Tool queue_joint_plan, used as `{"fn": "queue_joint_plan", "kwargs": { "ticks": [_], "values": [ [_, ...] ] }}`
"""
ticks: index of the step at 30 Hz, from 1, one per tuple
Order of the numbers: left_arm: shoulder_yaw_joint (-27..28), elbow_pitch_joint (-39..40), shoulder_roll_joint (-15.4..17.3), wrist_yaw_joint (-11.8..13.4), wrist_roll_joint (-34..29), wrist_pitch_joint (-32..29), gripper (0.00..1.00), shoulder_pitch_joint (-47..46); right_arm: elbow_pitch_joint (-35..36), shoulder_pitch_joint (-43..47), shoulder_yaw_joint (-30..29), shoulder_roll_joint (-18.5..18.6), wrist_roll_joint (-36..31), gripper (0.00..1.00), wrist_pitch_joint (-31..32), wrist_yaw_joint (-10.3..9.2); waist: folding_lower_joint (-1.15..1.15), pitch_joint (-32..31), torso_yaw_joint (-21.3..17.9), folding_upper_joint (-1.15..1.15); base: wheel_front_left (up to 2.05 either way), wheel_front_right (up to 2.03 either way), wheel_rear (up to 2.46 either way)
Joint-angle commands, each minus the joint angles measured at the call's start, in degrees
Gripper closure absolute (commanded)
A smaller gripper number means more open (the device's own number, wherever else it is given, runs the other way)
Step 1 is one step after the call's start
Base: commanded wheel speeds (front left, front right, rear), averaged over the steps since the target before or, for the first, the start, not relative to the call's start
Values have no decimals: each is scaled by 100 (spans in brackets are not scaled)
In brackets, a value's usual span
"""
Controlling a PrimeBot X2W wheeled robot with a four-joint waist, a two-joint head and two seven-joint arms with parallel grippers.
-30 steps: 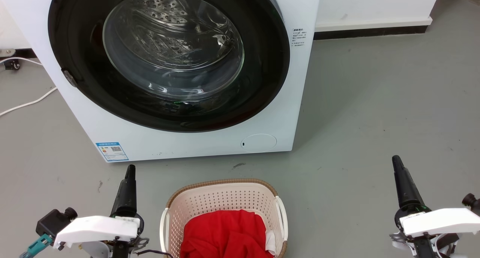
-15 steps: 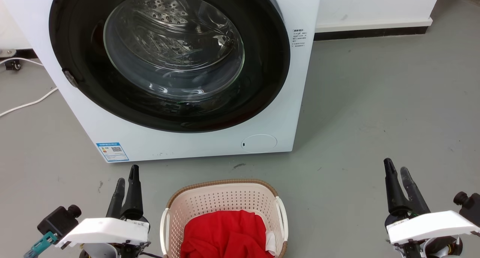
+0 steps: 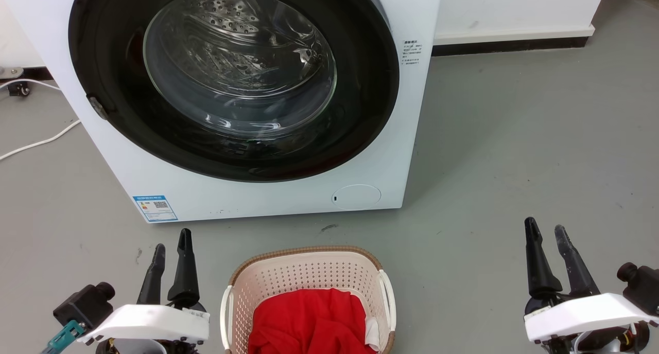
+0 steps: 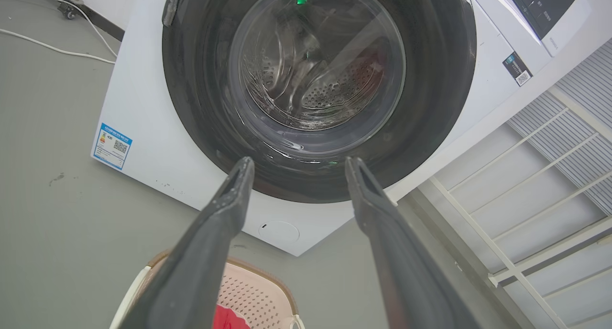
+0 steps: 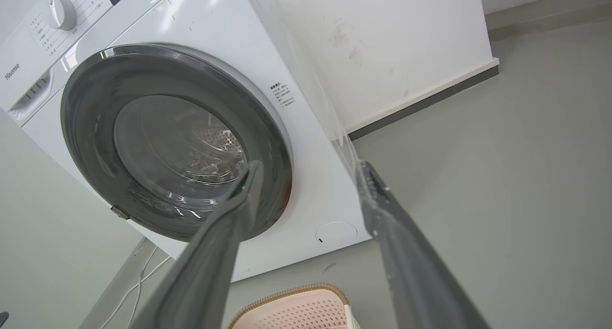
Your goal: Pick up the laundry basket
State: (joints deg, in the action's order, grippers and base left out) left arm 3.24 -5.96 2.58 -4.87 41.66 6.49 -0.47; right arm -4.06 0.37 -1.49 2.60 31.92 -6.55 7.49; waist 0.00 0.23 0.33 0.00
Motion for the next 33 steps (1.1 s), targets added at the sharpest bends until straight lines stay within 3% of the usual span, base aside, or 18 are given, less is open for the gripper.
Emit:
{"fn": "queue_joint_plan", "kwargs": {
  "ticks": [1, 15, 33],
  "values": [
    [9, 77, 28, -33, -225, 72, 0, 6, 116, 31, 13, 26, -245, 0, -63, 0, 0, -2, 3, 0, 0, 0, 0],
    [-35, 54, 31, -54, -1074, 272, 0, 84, 206, 159, 57, 30, -1134, 0, -270, 0, 0, -19, 29, 0, 0, 0, 0],
    [-156, 54, 33, 178, -2385, 531, 0, 174, 294, 287, 48, 35, -2288, 0, -521, 0, 0, -28, 41, 0, 0, 0, 0]
  ]
}}
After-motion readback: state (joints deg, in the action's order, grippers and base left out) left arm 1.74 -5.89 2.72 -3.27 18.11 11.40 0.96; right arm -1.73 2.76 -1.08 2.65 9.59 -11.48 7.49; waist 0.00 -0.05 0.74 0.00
